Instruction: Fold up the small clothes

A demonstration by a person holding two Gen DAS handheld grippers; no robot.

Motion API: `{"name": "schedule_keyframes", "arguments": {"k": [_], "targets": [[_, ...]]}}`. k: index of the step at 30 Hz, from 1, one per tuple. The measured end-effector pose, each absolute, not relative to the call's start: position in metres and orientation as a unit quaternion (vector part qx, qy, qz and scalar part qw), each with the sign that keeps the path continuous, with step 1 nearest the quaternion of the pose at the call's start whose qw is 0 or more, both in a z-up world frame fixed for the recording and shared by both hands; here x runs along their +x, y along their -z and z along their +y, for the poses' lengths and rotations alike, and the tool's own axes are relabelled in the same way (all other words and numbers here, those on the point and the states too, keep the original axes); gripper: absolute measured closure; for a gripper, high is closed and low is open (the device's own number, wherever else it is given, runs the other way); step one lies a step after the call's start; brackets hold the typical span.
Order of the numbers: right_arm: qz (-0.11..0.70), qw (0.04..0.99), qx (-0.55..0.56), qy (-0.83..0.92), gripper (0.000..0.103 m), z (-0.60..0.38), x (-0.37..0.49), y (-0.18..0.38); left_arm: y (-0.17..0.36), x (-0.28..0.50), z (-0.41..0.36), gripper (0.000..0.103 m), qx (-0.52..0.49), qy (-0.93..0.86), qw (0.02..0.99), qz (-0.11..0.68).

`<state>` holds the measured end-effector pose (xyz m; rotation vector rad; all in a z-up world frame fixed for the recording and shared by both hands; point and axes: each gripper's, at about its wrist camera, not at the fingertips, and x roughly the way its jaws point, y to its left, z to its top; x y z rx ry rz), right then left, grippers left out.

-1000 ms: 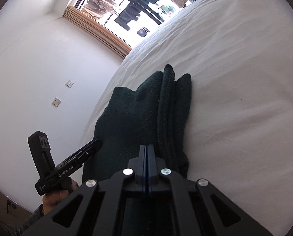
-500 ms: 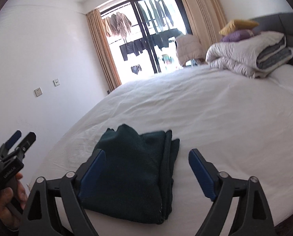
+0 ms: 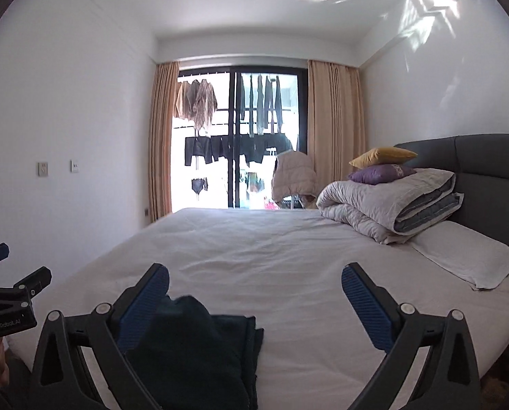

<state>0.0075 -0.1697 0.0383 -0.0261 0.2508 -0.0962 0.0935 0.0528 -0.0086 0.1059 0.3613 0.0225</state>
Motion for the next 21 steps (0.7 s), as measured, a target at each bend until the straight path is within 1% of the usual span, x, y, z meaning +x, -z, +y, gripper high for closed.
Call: {"name": "schedule_keyframes", "arguments": {"k": [6, 11, 21], "targets": [[0.218, 0.975, 0.022, 0.042, 0.0, -0.178, 0.024, 0.005, 0.075, 0.129, 0.051, 0.0, 0.01, 0.021, 0.942, 0.335], [0.279, 0.959, 0.039, 0.031, 0.0, -0.177, 0.034, 0.036, 0.112, 0.14, 0.048, 0.0, 0.018, 0.024, 0.927, 0.375], [0.338, 0.94, 0.033, 0.029, 0.0, -0.169, 0.047, 0.064, 0.137, 0.164, 0.053, 0.0, 0.011, 0.019, 0.916, 0.402]]}}
